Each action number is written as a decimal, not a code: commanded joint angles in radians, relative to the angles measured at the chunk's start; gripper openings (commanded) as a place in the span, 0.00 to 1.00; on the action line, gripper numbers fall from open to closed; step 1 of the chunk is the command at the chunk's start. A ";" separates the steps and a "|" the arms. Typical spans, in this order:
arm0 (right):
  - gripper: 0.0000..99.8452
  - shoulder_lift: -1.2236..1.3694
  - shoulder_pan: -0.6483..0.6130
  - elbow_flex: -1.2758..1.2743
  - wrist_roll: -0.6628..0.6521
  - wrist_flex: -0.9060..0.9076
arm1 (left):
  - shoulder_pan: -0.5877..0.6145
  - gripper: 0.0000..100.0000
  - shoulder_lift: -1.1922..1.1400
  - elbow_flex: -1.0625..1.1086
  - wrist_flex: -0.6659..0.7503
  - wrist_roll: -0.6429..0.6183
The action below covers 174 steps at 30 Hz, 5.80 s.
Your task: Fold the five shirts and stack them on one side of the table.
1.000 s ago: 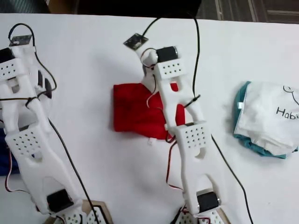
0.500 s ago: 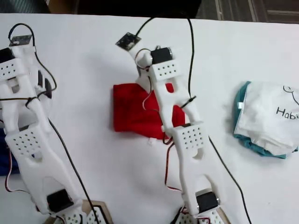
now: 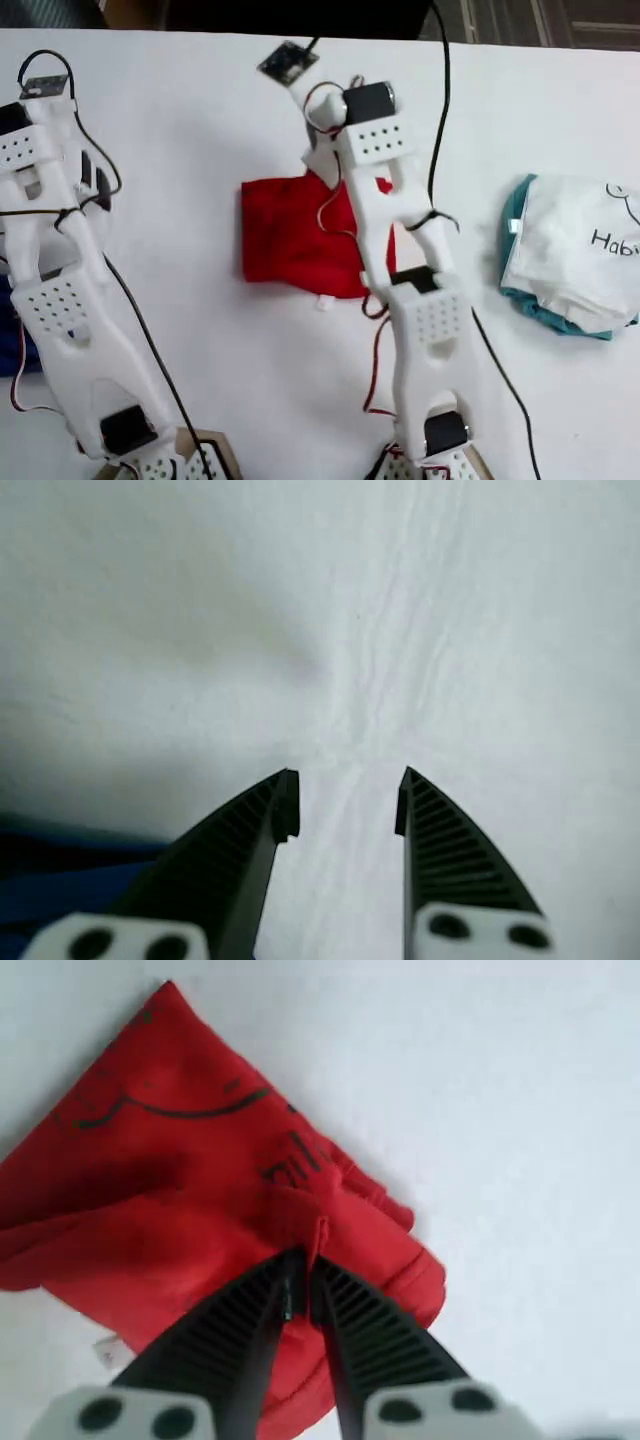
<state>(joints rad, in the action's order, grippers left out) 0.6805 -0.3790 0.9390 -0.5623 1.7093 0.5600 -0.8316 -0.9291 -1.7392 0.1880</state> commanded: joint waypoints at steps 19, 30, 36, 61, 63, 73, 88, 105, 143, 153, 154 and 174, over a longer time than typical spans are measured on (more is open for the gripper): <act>0.14 -0.562 0.194 -0.862 -0.144 -0.054 | -0.005 0.19 0.009 -0.001 0.003 0.011; 0.15 -0.598 0.101 -0.738 0.051 -0.266 | -0.035 0.19 0.009 -0.001 -0.006 0.011; 0.15 -0.303 -0.041 -0.730 0.152 -0.326 | -0.051 0.19 0.009 -0.001 -0.006 0.009; 0.14 -0.456 -0.090 -0.890 -0.006 -0.145 | -0.026 0.19 0.011 -0.002 -0.005 0.011; 0.14 -0.507 -0.067 -0.855 -0.025 -0.151 | -0.026 0.19 0.011 -0.002 -0.005 0.012; 0.14 -0.334 0.185 -0.721 -0.040 -0.259 | -0.026 0.19 0.011 -0.002 -0.005 0.012; 0.23 -0.189 0.214 -0.565 -0.041 -0.275 | -0.017 0.19 0.011 -0.002 0.002 0.032; 0.28 -0.051 0.216 -0.505 -0.060 -0.223 | -0.017 0.19 0.011 -0.002 0.003 0.032; 0.02 0.117 0.148 -0.075 -0.153 -0.243 | -0.021 0.19 0.011 -0.004 0.005 0.032; 0.20 0.143 0.176 0.097 -0.152 -0.208 | -0.071 0.19 0.012 -0.007 -0.005 0.028; 0.20 0.140 0.176 0.137 -0.150 -0.188 | -0.094 0.19 0.018 -0.007 -0.006 0.028; 0.02 0.331 0.188 0.242 0.146 -0.130 | -0.600 0.02 0.026 0.102 -0.048 -0.158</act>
<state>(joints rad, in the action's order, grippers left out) 1.0165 -0.2071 1.1554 -0.4242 1.5727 -0.0107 -0.8316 -0.8508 -1.7683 0.0683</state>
